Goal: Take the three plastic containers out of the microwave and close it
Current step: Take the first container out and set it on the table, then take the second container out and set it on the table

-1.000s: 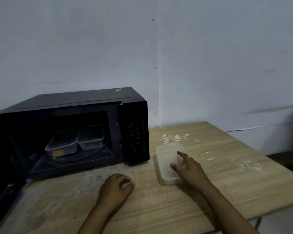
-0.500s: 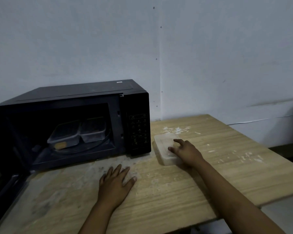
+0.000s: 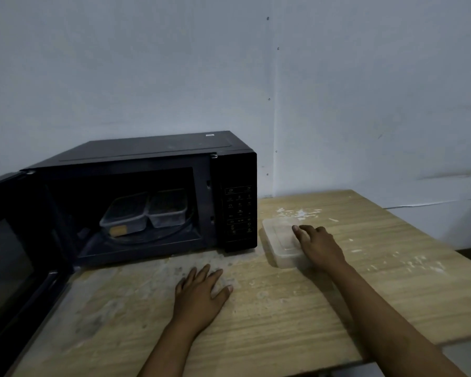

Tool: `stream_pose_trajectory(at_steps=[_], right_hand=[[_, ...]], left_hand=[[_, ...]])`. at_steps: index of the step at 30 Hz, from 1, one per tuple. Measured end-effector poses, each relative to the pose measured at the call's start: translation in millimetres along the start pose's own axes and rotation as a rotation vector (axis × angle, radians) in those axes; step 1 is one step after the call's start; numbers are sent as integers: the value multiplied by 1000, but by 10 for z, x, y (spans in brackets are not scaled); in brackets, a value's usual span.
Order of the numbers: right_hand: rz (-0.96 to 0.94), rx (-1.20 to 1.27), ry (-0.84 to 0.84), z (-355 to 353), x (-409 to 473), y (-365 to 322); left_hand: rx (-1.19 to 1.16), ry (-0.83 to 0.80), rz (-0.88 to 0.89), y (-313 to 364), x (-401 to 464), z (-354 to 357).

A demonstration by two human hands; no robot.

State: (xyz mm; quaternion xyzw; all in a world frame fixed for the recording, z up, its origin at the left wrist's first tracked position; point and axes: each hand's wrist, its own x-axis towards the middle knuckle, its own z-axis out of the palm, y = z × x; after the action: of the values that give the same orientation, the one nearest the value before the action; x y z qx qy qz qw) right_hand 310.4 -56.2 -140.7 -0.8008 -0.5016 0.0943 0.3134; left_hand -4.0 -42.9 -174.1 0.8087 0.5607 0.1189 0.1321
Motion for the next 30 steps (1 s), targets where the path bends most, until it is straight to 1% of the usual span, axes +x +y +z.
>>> stream_pose_trajectory(at_steps=[2,4,6,9,12,17,20,22,26,30], right_hand=[[15,-60,118,-33,-73,-61],[-28,-140,249,-53,-171,-150],[-121,-165,341,-25,-271,-265],[-280,-169,391,101,-433,-522],[-415,-111,350,263,-633,-884],[-572,35,189,726,-853,-1441],[-651,-80,13,1172,-902,-1752],[-677,-114,-42,1425,-864,-1900],[-721,-188,-16,1755,-702,-2098],[-705,-217,4,1969,-611,-2087]], left_hand=[[-40,8,-2,-3,-5,-33],[-91,37,-9,-30,-14,-101],[-145,77,-20,-91,-25,-192],[-163,133,-43,-259,-32,-332],[-136,197,-83,-504,-61,-445],[-100,241,-145,-941,-96,-576],[-46,246,-211,-1147,-166,-539],[-36,237,-240,-1216,-211,-495],[-33,314,-273,-1292,-208,-469],[-32,296,-274,-1299,-208,-456]])
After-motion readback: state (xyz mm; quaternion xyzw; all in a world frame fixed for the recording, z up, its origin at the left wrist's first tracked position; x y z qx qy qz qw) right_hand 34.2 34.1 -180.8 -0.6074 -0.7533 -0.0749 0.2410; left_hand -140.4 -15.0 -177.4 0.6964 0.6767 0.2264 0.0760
